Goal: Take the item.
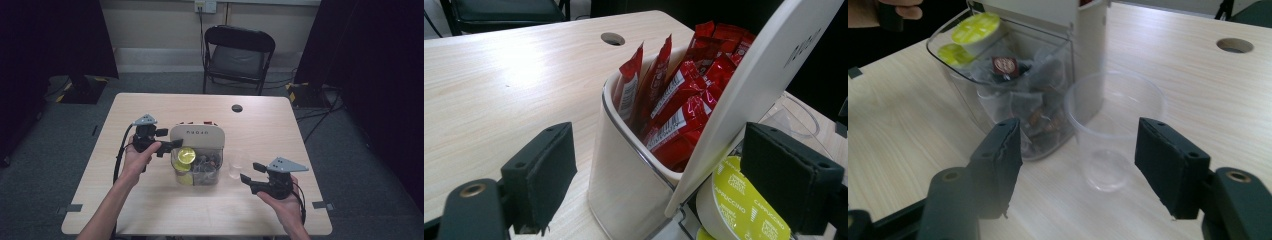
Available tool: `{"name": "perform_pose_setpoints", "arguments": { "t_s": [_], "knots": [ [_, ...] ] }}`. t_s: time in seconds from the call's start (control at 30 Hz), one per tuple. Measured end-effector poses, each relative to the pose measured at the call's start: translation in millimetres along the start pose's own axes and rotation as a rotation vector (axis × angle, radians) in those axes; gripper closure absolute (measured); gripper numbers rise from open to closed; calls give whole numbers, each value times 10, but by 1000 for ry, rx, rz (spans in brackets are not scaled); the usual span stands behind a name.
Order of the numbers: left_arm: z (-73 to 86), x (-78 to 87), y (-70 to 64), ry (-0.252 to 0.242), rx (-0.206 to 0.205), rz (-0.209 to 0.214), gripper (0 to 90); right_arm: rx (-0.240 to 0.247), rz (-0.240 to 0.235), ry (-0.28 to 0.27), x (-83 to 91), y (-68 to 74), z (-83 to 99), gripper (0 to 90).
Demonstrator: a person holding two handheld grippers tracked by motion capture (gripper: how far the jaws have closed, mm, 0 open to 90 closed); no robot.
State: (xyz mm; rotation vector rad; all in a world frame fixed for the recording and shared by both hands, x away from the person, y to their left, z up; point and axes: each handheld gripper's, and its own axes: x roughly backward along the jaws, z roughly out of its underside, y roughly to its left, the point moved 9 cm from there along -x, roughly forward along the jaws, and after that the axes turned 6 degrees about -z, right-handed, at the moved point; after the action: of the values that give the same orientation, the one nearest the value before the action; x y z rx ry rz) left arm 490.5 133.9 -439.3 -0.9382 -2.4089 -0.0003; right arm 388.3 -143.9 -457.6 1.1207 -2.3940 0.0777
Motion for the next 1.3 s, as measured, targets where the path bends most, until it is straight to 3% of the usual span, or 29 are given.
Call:
{"name": "perform_pose_setpoints", "arguments": {
  "t_s": [0.23, 0.4, 0.9, 1.07, 1.3],
  "knots": [
    [1, -5, 0, -2, 3, 12, 150, 29, -74, 3, -228, 210, -186, 423],
    [4, -3, 2, 2, 9, 15, 152, 59, -145, -1, -381, 367, -357, 535],
    [0, -6, -3, -6, 10, 12, 151, 46, -238, 52, -786, 447, -452, 678],
    [3, -6, -2, -6, 10, 13, 151, 40, -244, 60, -869, 453, -422, 668],
    [5, -4, -5, -4, 11, 10, 153, 35, -240, 85, -903, 435, -387, 586]
  ]
}}
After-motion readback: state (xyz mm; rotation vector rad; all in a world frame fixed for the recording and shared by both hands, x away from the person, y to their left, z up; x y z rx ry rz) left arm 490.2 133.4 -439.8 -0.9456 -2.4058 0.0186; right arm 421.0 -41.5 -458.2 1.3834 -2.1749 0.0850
